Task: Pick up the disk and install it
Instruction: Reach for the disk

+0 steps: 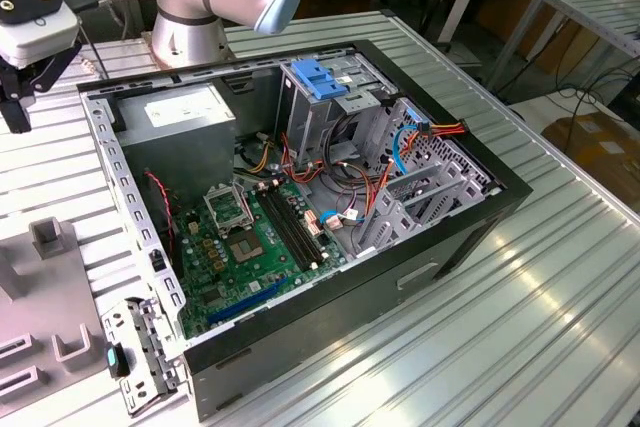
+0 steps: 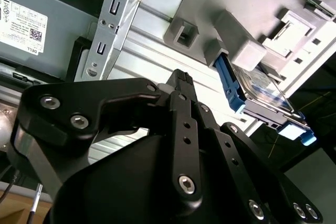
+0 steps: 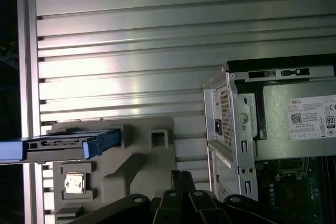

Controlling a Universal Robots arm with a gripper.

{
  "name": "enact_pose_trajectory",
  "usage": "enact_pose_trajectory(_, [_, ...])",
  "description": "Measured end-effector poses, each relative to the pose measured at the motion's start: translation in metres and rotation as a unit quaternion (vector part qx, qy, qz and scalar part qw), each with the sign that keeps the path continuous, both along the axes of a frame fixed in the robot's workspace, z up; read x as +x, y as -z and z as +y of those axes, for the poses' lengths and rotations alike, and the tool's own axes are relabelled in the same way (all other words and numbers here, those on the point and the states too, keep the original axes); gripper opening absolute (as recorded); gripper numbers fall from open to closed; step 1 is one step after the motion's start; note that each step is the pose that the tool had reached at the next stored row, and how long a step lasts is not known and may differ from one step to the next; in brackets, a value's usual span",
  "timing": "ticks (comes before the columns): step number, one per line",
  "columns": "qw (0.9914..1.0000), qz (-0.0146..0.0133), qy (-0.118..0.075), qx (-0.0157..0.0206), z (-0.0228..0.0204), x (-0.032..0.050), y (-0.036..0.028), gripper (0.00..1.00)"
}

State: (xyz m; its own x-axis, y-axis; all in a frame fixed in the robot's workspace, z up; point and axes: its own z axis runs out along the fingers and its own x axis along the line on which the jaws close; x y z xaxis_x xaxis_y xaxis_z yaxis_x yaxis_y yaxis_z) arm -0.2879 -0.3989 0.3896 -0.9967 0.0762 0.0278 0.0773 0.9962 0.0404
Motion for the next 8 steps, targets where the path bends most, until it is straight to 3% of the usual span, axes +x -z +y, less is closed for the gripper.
enact_pose_trajectory(8, [1.00000,0.0021,0.000,-0.0001,0.0000,-0.0130,0.0003,0.11])
